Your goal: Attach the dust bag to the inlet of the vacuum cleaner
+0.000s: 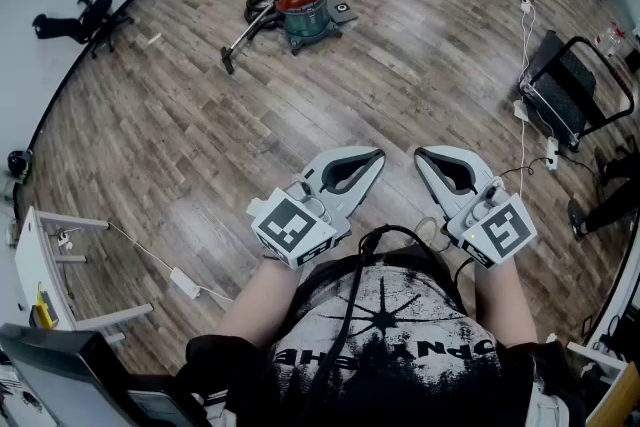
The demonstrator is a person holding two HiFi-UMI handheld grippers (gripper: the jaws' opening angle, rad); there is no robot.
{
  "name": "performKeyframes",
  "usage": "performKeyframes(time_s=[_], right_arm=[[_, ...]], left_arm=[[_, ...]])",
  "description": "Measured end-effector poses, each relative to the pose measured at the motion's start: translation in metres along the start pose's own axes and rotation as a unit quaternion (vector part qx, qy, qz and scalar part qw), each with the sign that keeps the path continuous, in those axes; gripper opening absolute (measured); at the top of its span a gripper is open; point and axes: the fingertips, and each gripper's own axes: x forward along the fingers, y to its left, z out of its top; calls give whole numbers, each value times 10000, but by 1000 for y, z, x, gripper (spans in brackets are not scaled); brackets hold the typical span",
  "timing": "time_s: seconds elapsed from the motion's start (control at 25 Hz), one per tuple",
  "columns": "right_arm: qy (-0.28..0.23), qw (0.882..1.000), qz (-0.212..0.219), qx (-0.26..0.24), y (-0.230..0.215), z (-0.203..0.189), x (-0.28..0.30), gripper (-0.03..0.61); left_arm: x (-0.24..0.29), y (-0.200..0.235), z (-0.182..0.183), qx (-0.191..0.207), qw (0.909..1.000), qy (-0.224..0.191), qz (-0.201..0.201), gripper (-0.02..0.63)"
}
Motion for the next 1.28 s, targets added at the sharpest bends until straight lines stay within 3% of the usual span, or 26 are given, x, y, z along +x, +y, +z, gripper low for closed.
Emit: performKeyframes(time_s=[0.2,0.72,1.28], right_arm=[[107,9998,-49,-180,-3,-6,-6,5],[-93,9996,-14,263,-9,-6,-9,6],[241,9994,-229,-81,-25,-20,-23,8]], left_arm=[[2,-1,-5,-50,10000,-9,71,-1],[1,3,-11,-1,9998,168,65,0],[22,0,-33,-42,9990,354,-261,0]])
